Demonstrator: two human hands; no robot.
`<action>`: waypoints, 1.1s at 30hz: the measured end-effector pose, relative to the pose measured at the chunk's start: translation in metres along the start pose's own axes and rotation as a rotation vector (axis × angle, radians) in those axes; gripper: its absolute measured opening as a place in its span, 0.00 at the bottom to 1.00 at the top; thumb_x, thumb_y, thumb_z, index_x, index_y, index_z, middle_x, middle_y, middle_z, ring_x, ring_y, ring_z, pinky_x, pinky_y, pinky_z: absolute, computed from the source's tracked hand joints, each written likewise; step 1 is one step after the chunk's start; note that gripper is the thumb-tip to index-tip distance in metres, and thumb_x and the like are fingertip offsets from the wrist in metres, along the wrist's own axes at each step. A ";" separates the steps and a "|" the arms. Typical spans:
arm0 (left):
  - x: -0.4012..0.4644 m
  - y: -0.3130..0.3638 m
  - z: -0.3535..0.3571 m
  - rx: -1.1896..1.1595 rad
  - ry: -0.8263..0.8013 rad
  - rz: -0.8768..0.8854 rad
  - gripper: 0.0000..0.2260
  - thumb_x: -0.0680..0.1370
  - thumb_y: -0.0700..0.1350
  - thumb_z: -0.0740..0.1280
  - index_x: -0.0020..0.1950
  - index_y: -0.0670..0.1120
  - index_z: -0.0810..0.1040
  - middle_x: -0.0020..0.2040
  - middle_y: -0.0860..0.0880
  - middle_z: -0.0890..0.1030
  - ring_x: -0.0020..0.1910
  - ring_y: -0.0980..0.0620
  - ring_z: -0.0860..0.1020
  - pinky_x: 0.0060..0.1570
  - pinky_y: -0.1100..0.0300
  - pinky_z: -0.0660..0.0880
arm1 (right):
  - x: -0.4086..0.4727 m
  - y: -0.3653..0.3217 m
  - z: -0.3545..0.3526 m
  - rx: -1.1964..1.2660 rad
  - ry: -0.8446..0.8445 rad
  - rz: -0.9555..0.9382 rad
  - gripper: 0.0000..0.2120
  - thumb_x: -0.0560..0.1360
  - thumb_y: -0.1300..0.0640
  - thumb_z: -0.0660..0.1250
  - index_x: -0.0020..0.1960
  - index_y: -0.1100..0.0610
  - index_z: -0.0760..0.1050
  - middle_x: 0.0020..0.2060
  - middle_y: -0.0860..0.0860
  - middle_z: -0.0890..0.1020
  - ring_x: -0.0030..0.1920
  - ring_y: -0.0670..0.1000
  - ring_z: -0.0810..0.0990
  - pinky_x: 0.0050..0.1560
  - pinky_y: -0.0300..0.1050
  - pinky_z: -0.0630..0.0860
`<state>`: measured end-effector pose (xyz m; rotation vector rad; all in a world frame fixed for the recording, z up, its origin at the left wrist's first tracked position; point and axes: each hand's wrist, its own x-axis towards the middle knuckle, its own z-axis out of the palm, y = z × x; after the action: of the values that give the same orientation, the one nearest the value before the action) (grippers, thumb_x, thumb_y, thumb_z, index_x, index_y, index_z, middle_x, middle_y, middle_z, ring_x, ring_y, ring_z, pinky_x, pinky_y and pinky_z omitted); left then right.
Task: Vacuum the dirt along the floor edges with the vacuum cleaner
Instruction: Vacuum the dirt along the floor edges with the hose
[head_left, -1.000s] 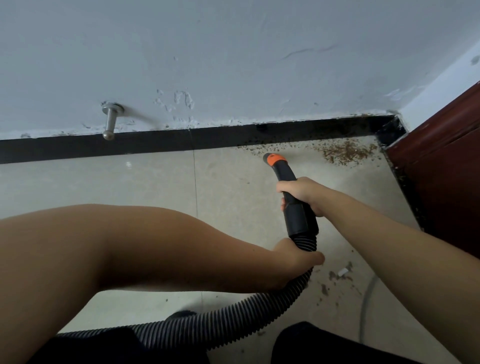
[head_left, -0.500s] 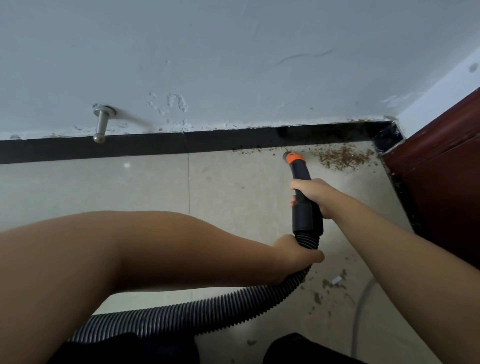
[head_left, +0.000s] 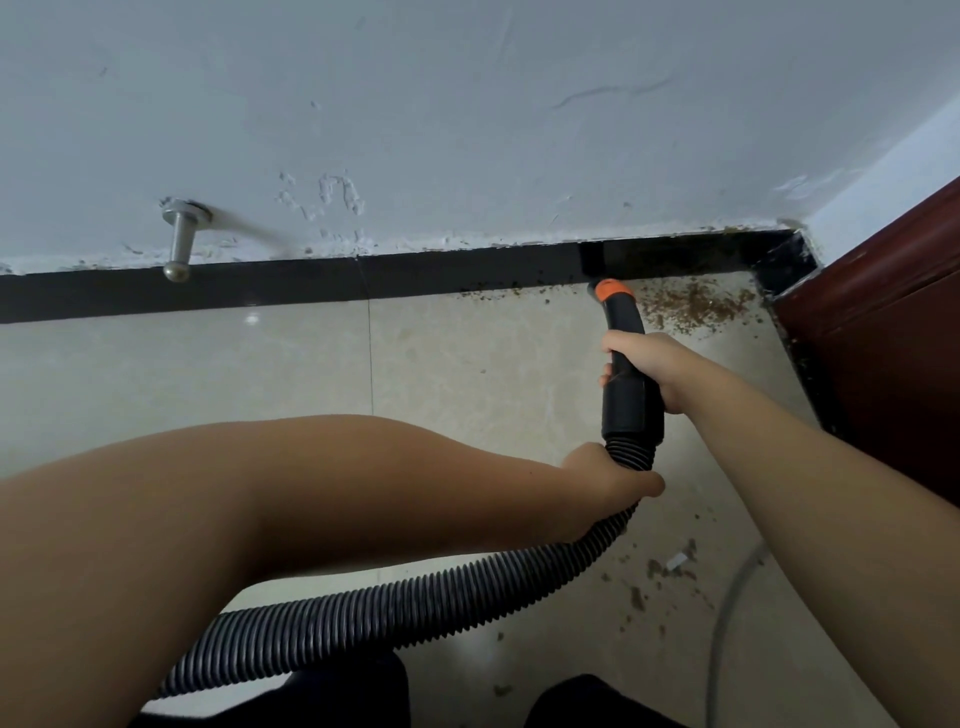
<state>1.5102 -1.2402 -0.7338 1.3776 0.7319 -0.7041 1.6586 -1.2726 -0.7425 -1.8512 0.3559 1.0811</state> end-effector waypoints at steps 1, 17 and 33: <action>-0.001 -0.001 -0.002 -0.010 0.006 -0.002 0.09 0.74 0.43 0.69 0.47 0.42 0.71 0.38 0.44 0.73 0.34 0.46 0.74 0.41 0.54 0.76 | 0.000 -0.001 0.004 -0.012 -0.008 -0.002 0.07 0.73 0.62 0.66 0.50 0.60 0.70 0.32 0.56 0.77 0.25 0.52 0.78 0.27 0.42 0.77; -0.028 -0.015 -0.016 -0.054 0.033 -0.011 0.09 0.74 0.43 0.68 0.48 0.41 0.71 0.35 0.45 0.73 0.28 0.48 0.74 0.33 0.57 0.75 | -0.016 -0.003 0.038 -0.155 -0.087 -0.016 0.10 0.73 0.60 0.66 0.53 0.61 0.71 0.33 0.55 0.78 0.26 0.51 0.79 0.30 0.43 0.77; -0.048 -0.026 -0.042 -0.124 0.067 -0.031 0.09 0.75 0.43 0.68 0.49 0.40 0.70 0.37 0.45 0.72 0.29 0.48 0.73 0.29 0.59 0.73 | -0.019 -0.008 0.080 -0.242 -0.148 -0.040 0.11 0.71 0.59 0.67 0.51 0.61 0.72 0.27 0.53 0.80 0.26 0.51 0.80 0.34 0.44 0.79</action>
<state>1.4589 -1.1995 -0.7135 1.2836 0.8385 -0.6286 1.6109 -1.2057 -0.7368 -1.9647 0.1043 1.2703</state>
